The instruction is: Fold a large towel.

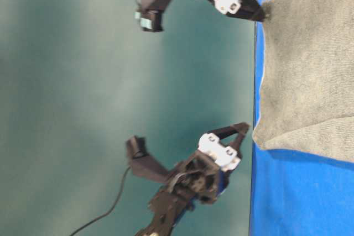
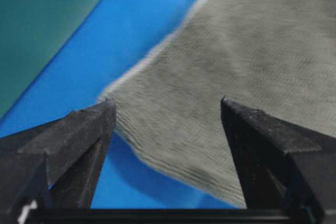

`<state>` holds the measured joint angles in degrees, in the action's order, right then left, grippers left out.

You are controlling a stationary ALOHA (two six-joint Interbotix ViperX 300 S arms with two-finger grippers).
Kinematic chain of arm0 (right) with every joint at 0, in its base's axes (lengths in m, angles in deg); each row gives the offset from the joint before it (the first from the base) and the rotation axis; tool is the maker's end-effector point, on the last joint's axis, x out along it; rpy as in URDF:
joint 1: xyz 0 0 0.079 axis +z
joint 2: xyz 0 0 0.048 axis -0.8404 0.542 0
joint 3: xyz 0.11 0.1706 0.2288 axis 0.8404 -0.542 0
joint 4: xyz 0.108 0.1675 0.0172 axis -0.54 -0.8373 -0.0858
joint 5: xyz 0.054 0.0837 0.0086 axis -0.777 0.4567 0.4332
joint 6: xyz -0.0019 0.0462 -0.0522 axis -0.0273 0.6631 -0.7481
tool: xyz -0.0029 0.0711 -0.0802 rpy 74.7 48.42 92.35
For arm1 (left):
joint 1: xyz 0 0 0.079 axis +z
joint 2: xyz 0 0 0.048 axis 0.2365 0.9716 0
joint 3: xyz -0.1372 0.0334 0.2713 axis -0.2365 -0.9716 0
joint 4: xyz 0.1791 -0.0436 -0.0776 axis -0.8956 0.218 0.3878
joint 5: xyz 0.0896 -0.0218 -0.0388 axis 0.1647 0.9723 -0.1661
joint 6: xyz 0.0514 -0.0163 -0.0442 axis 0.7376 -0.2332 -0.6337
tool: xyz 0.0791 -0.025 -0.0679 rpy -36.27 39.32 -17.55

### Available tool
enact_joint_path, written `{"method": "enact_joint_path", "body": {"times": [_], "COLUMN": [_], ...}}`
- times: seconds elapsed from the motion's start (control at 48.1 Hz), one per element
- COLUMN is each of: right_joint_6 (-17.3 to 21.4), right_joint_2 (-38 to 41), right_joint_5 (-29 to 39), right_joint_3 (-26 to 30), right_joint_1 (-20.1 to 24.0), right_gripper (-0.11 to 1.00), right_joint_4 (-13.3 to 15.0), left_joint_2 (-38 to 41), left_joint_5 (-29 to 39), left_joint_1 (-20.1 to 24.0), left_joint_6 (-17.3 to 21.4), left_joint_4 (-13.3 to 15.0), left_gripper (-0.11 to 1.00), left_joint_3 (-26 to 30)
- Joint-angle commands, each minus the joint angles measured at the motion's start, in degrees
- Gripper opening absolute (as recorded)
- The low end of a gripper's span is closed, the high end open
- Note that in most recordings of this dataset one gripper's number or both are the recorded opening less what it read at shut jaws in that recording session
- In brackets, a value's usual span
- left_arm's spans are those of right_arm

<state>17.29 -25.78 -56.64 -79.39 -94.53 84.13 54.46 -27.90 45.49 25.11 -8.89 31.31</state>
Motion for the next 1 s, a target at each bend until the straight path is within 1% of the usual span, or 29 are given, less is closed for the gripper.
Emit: {"method": "enact_joint_path", "body": {"times": [0.0, 0.104, 0.166, 0.208, 0.27, 0.333, 0.395, 0.416, 0.457, 0.478, 0.561, 0.665, 0.727, 0.852, 0.977], "right_joint_6": [0.0, -0.09, -0.09, -0.26, -0.62, -0.79, -0.88, -0.97, -0.97, -0.97, -0.97, -1.05, -1.14, -1.23, -1.67], "right_joint_2": [1.41, 3.6, 4.39, 4.66, 4.75, 4.75, 4.66, 4.66, 4.57, 4.57, 3.96, 1.41, -0.79, -6.06, -11.78], "right_joint_5": [-1.14, -1.41, -1.58, -1.58, -2.2, -2.46, -2.46, -2.46, -2.37, -2.29, -1.85, 0.44, 2.46, 7.65, 10.2], "right_joint_3": [1.76, 2.64, 3.08, 3.25, 3.16, 3.16, 3.08, 3.08, 2.99, 2.99, 3.16, 3.6, 4.22, 6.15, 6.86], "right_joint_1": [-0.97, -1.67, -1.76, -1.67, -1.67, -1.67, -1.67, -1.67, -1.67, -1.67, -1.67, -1.93, -2.11, -2.37, -2.2], "right_gripper": [0.57, 0.57, 0.57, 0.57, 0.53, 0.42, 0.26, 0.18, 0.08, 0.05, 0.05, 0.05, 0.05, 0.05, 0.05], "right_joint_4": [0.0, 0.09, 0.09, 0.09, 0.18, 0.35, 0.44, 0.44, 0.44, 0.44, 0.44, 0.53, 0.62, 1.85, 2.02], "left_joint_2": [1.41, 3.34, 3.78, 3.87, 3.78, 3.6, 3.43, 3.43, 3.43, 3.34, 2.46, -0.62, -2.81, -7.21, -12.39], "left_joint_5": [-0.53, -0.35, -0.26, -0.09, 0.18, 0.7, 1.49, 1.67, 2.02, 2.2, 2.99, 3.87, 4.39, 5.89, 8.26], "left_joint_1": [0.7, 1.32, 1.58, 1.67, 1.67, 1.58, 1.49, 1.49, 1.49, 1.49, 1.49, 1.76, 2.37, 3.78, 3.6], "left_joint_6": [0.09, 0.09, 0.18, 0.26, 0.97, 2.2, 3.52, 3.78, 4.04, 4.22, 4.48, 5.19, 6.42, 9.32, 10.37], "left_joint_4": [-0.18, -0.18, -0.18, -0.18, -0.18, -0.18, -0.18, -0.18, -0.09, -0.09, -0.09, -0.09, -0.09, -0.09, 0.0], "left_gripper": [0.76, 0.74, 0.71, 0.67, 0.52, 0.33, 0.16, 0.11, 0.04, 0.03, 0.03, 0.03, 0.03, 0.03, 0.03], "left_joint_3": [2.37, 2.81, 2.55, 2.2, 1.67, 1.32, 0.97, 0.97, 1.05, 1.05, 1.23, 2.02, 2.55, 3.96, 4.22]}}
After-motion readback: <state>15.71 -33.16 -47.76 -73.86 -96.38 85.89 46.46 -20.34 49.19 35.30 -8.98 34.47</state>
